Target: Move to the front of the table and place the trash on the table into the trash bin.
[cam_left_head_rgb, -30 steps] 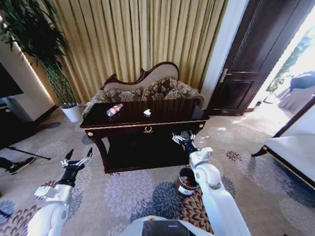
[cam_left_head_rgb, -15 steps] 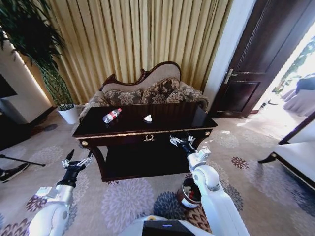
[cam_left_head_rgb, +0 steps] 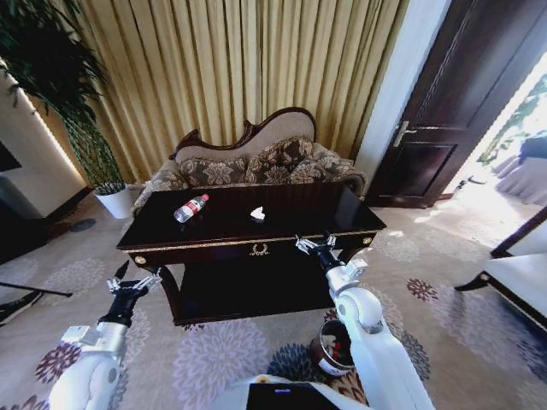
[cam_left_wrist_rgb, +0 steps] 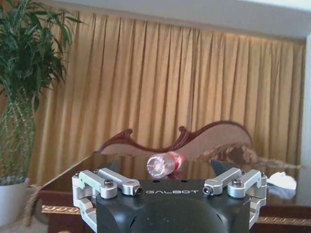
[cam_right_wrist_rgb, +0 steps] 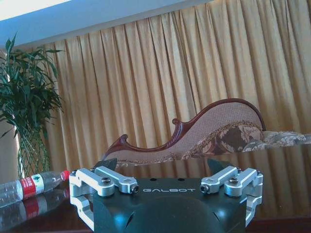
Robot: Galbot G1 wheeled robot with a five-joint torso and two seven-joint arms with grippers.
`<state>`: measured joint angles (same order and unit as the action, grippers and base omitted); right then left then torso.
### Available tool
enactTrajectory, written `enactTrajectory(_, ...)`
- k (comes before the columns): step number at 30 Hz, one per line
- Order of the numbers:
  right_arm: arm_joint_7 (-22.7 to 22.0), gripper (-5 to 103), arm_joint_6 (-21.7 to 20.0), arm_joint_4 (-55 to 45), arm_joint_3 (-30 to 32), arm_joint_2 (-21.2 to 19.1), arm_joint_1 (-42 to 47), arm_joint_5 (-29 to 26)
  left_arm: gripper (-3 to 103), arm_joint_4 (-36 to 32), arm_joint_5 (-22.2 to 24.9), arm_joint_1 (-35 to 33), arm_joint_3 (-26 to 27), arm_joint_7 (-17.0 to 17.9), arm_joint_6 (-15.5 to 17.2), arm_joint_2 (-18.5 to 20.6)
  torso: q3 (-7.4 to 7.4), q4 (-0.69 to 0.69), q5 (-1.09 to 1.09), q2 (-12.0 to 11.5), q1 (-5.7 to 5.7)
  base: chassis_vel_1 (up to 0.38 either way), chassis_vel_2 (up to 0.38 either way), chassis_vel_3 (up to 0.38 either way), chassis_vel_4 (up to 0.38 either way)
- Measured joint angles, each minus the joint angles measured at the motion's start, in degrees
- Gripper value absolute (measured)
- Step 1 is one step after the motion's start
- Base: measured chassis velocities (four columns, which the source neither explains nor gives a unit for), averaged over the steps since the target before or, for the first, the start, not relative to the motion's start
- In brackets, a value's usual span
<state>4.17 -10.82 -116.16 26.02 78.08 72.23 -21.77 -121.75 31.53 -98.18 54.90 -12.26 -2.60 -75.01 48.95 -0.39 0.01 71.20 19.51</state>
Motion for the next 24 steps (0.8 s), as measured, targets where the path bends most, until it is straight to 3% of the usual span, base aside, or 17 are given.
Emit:
enactTrajectory(8,-0.6,100,-0.73,-0.13,-0.34,-0.87,-0.68,-1.21,100,-1.01,-0.86,0.4,0.37,3.61,4.32,0.96,-0.01,-0.01,-0.01,0.02,-0.02,0.0,0.0,0.0,0.0)
enactTrajectory(17,-0.45,100,-1.51,0.56,-4.39,-3.67,-3.89,-2.19,100,-2.14,-0.85,0.74,0.06,4.07,5.3,1.08,0.0,-0.01,0.0,0.02,-0.02,0.0,0.0,0.0,0.0)
enactTrajectory(24,-0.87,100,-1.96,5.06,-8.69,-6.45,-10.64,-6.39,100,-2.74,-0.82,0.38,0.05,4.08,5.29,0.79,0.0,-0.01,0.0,0.01,-0.01,0.0,0.0,0.0,0.0)
